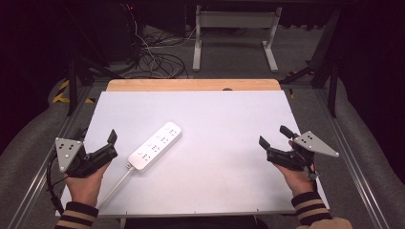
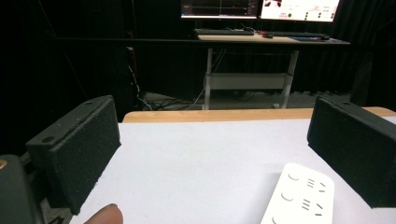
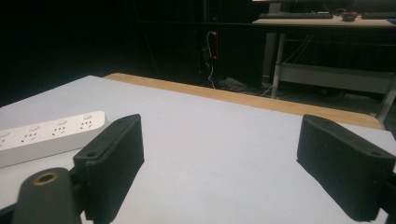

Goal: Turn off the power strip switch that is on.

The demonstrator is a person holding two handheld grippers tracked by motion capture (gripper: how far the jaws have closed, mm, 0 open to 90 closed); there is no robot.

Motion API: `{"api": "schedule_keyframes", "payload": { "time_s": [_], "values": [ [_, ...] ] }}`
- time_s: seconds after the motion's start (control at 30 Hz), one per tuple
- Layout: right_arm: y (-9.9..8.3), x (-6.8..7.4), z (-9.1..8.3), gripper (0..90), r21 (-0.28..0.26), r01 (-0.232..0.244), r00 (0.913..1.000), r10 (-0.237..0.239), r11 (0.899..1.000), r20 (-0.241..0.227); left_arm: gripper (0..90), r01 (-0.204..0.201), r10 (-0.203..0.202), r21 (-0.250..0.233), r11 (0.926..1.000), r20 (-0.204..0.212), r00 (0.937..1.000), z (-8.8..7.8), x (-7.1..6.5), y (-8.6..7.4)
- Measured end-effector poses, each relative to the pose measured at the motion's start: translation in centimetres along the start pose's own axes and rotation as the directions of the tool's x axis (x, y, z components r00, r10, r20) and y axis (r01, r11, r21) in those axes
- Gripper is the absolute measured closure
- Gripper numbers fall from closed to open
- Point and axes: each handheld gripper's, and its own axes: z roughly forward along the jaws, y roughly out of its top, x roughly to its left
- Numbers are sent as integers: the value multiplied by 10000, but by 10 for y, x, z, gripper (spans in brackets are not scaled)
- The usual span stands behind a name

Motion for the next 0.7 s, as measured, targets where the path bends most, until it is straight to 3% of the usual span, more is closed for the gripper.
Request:
{"api": "schedule_keyframes", "payload": {
  "time_s": [0.7],
  "values": [
    [0,-1,0,151,9,-18,10000,18,10000,24,34,40,-40,84,10000,13,10000,2,0,-1]
  ]
}}
